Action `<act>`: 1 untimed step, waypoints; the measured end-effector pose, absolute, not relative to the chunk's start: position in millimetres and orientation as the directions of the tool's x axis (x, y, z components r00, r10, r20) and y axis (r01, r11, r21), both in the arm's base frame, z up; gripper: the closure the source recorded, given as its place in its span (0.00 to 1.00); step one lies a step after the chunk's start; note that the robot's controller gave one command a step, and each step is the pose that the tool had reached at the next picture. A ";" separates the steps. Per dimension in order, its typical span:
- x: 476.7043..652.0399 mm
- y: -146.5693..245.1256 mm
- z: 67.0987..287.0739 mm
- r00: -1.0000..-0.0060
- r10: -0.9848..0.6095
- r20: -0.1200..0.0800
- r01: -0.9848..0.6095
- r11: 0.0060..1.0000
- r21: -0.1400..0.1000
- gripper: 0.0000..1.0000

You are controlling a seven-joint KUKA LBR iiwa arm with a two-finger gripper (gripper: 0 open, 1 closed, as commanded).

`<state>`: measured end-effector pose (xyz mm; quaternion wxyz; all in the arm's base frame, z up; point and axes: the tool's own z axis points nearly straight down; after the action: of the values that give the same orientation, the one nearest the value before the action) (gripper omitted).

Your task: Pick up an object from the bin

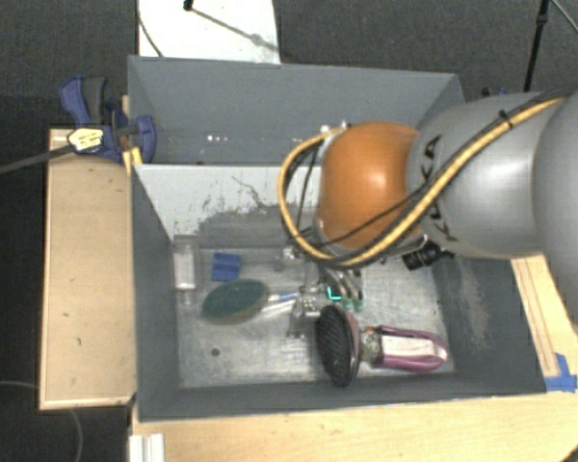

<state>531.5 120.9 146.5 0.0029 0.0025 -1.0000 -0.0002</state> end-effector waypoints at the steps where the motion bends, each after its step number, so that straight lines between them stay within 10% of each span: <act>1: 564.6 119.8 71.7 -0.955 0.297 -0.004 0.297 0.955 0.003 0.00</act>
Offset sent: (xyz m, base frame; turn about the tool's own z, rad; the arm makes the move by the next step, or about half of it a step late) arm 0.0316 -0.0012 -0.0765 0.3062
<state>564.6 119.8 71.7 -0.0020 -0.1504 -0.9886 -0.0010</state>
